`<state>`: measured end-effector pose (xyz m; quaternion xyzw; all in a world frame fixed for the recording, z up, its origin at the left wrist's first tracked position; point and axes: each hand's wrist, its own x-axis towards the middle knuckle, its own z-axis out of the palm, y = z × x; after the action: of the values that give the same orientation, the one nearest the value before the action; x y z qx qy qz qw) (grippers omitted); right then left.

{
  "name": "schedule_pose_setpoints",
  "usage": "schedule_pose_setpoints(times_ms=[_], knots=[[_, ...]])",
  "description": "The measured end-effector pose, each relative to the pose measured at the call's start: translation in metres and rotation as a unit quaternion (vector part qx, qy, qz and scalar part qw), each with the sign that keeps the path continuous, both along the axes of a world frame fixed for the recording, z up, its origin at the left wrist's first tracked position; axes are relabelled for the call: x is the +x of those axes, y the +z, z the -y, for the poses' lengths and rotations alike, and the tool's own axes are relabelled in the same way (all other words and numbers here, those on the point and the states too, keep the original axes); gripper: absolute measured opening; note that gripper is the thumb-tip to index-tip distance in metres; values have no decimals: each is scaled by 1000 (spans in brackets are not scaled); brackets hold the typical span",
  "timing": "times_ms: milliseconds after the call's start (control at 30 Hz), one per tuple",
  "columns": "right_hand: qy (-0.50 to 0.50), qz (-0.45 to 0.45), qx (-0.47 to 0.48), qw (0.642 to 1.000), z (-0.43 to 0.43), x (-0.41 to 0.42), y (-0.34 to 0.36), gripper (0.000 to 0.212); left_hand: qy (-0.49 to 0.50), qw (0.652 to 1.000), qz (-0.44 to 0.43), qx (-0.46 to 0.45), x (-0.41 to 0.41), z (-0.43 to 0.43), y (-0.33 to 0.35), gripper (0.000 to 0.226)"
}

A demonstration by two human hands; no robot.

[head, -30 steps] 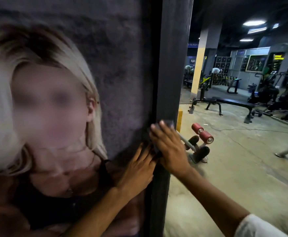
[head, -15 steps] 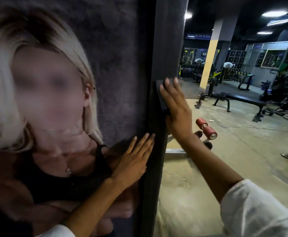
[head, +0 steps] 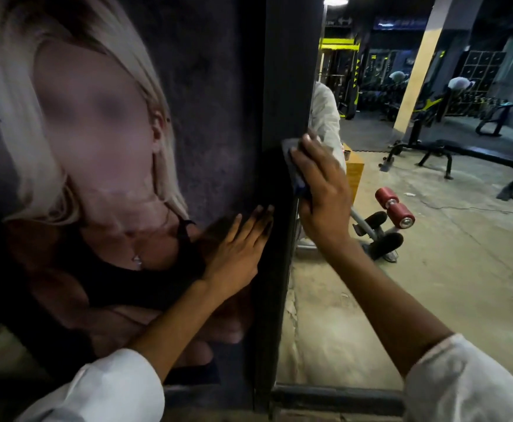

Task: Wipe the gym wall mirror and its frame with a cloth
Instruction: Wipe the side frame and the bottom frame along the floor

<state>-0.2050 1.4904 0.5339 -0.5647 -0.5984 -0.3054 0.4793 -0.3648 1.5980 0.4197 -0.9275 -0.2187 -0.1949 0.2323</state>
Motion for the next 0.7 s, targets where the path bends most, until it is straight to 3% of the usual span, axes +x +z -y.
schedule_pose_setpoints(times_ms=[133, 400, 533, 600, 700], knots=[[-29, 100, -33, 994, -28, 10, 37, 67, 1, 1000, 18, -11, 4, 1, -6, 111], [-6, 152, -152, 977, -20, 15, -128, 72, 5, 999, 26, -38, 3, 3, -71, 101], [6, 174, -225, 959, 2, 10, -135, 64, 2, 999, 28, -41, 5, 9, -93, 102], [15, 144, -202, 969, 10, 4, -109, 53, 4, 998, 39, -43, 5, 12, -98, 110], [3, 119, -96, 988, 6, 5, -59, 48, -6, 996, 66, -56, 7, 14, -101, 108]])
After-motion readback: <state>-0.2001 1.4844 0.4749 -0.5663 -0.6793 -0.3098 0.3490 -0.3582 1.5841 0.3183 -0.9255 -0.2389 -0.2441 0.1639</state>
